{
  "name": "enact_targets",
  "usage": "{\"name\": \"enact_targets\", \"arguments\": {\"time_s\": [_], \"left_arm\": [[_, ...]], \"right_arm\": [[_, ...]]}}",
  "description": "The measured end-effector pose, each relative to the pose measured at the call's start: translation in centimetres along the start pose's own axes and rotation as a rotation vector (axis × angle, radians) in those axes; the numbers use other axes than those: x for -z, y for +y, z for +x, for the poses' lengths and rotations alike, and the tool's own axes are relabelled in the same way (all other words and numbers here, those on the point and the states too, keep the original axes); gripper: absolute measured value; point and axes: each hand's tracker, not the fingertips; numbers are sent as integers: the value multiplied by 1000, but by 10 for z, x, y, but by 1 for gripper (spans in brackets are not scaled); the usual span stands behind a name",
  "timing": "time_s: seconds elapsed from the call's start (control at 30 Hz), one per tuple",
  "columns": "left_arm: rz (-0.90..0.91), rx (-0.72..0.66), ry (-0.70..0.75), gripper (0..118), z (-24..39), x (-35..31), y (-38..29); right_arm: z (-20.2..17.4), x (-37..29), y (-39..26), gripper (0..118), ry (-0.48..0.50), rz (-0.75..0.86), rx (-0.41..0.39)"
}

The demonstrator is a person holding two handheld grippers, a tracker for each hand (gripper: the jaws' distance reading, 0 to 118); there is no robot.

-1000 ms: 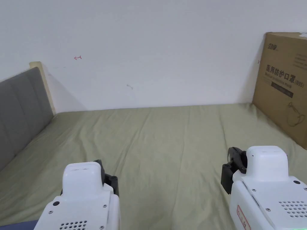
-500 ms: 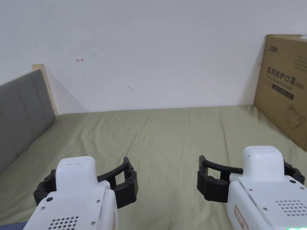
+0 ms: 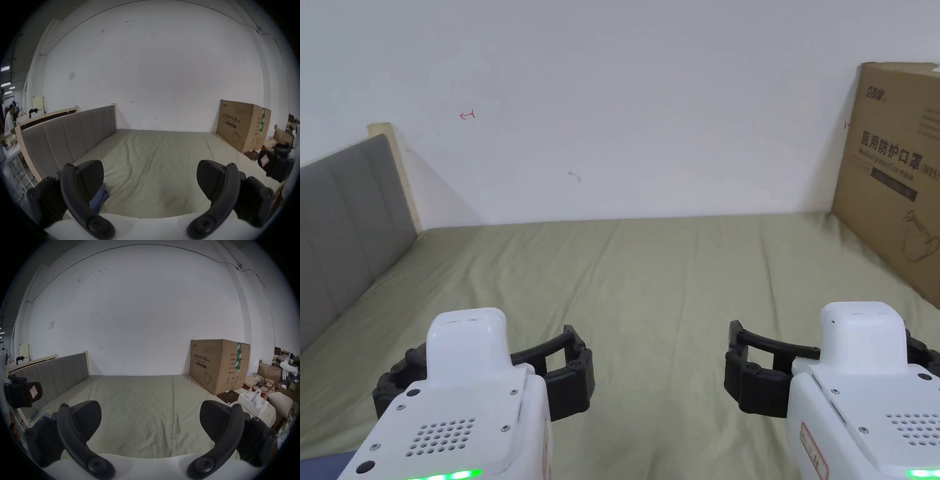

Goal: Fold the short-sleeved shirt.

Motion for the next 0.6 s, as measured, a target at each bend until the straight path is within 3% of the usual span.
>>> {"name": "enact_targets", "arguments": {"time_s": [0.13, 0.4, 0.6], "left_arm": [[-6, -25, -117, 116, -4, 0, 0], [-14, -1, -85, 116, -1, 1, 4], [-21, -25, -95, 116, 2, -2, 3]], "right_arm": [[1, 4, -1, 118, 12, -17, 16], [-1, 5, -5, 118, 10, -21, -24], [3, 6, -5, 118, 14, -34, 8]]}}
